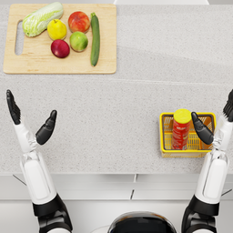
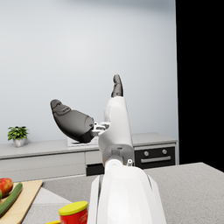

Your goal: Pick up the red potato chip and place it into the yellow basket

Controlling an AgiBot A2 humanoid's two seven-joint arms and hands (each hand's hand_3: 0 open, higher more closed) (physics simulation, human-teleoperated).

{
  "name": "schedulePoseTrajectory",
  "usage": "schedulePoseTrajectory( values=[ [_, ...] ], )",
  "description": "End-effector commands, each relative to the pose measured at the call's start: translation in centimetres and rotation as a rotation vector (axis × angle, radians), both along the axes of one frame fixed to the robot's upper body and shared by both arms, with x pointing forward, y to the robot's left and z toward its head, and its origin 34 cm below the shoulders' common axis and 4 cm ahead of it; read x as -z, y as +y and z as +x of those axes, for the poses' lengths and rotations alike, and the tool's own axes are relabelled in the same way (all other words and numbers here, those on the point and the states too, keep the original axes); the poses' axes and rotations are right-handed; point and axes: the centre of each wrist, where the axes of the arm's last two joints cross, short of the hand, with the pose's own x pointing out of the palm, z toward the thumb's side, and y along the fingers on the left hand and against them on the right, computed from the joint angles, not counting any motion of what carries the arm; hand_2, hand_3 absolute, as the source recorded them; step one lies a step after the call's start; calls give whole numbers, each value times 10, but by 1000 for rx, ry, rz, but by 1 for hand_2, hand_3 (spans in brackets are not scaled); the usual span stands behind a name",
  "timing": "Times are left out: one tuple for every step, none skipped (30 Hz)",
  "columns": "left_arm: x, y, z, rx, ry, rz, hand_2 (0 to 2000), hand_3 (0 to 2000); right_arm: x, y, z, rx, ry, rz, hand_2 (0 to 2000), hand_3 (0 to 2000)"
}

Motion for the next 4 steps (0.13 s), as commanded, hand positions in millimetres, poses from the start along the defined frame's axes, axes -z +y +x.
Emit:
schedulePoseTrajectory(
  values=[
    [1,0,0,-1,2,-1,0,0,0,0,0,0,1,0,0,0],
    [1,1,0,-1,3,-2,0,0,1,0,0,0,2,0,0,0],
    [1,1,0,-2,4,-3,0,0,1,0,0,0,2,1,0,0],
    [1,1,0,-2,5,-3,0,0,1,0,0,0,3,1,0,0]
  ],
)
